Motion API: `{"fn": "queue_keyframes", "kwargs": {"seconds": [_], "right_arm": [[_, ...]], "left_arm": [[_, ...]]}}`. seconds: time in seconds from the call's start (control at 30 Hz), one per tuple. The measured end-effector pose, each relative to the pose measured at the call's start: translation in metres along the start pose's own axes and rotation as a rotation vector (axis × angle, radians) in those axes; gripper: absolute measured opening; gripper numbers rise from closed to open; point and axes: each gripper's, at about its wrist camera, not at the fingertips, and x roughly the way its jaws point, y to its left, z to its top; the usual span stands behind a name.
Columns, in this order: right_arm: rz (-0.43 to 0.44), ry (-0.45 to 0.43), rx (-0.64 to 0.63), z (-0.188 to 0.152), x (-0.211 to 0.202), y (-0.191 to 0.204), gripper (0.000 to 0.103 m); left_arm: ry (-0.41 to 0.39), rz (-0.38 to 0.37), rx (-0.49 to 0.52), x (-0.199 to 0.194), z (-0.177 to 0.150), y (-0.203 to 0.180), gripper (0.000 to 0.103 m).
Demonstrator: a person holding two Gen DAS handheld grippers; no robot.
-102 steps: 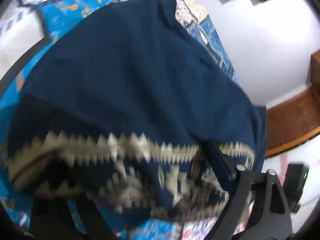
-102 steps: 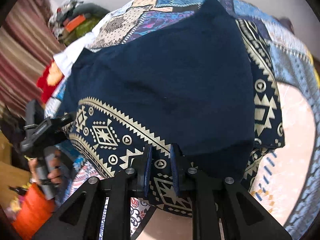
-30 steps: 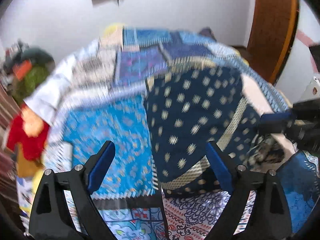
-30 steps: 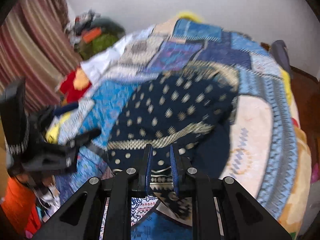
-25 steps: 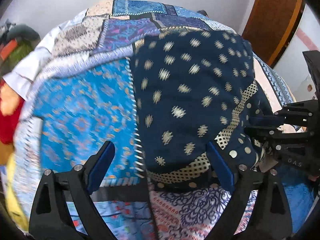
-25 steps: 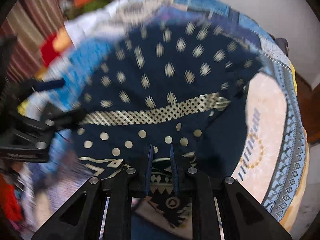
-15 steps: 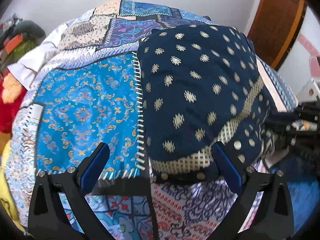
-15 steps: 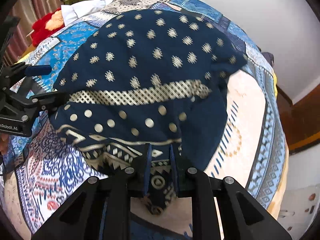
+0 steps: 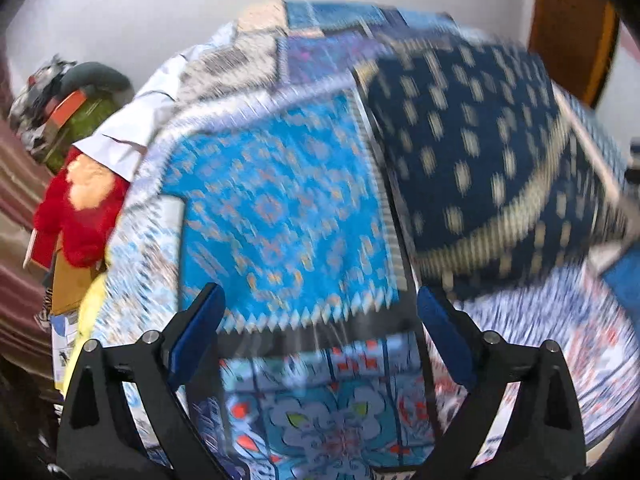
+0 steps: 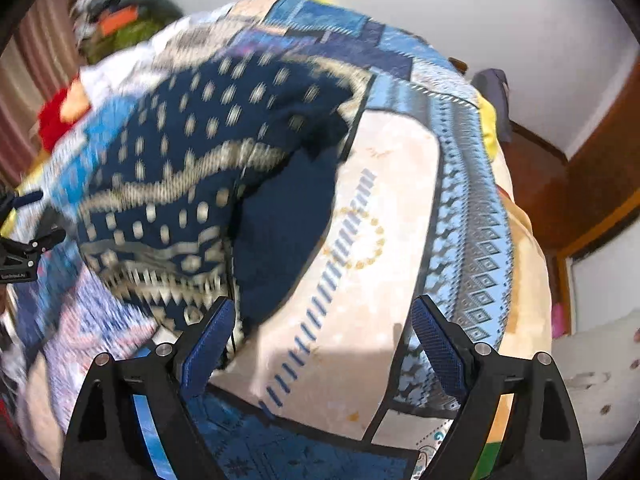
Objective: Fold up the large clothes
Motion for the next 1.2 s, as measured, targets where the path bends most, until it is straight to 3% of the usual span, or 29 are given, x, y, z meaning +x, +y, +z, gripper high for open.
{"fn": "queue_keyframes", "kwargs": {"seconds": [0.13, 0.27, 0.43, 0.6, 0.93, 1.0, 1.1, 1.2], "right_arm": [[0.163, -0.035, 0.159, 0.025, -0.004, -0.019, 0.098], [0.313, -0.016, 0.293, 0.048, 0.021, -0.023, 0.101], [0.330, 0.063, 0.285, 0.062, 0.063, -0.009, 0.101], [0.382, 0.126, 0.255, 0.075, 0.103, 0.003, 0.101], [0.438, 0.081, 0.201, 0.101, 0.133, 0.022, 0.103], [0.453, 0.061, 0.192, 0.105, 0.135, 0.025, 0.100], [0.484, 0.047, 0.179, 0.110, 0.137, 0.033, 0.080], [0.498, 0.046, 0.187, 0.112, 0.136, 0.034, 0.067]], "left_arm": [[-0.060, -0.071, -0.056, -0.009, 0.037, 0.007, 0.102], [-0.036, -0.184, -0.093, 0.009, 0.069, -0.008, 0.102], [0.075, -0.295, -0.128, 0.062, 0.088, -0.029, 0.102], [0.110, -0.481, -0.244, 0.095, 0.102, -0.026, 0.103], [0.184, -0.656, -0.329, 0.141, 0.113, -0.031, 0.103], [0.207, -0.699, -0.337, 0.148, 0.115, -0.040, 0.103], [0.204, -0.674, -0.313, 0.147, 0.119, -0.050, 0.101], [0.184, -0.669, -0.311, 0.139, 0.119, -0.049, 0.087]]}}
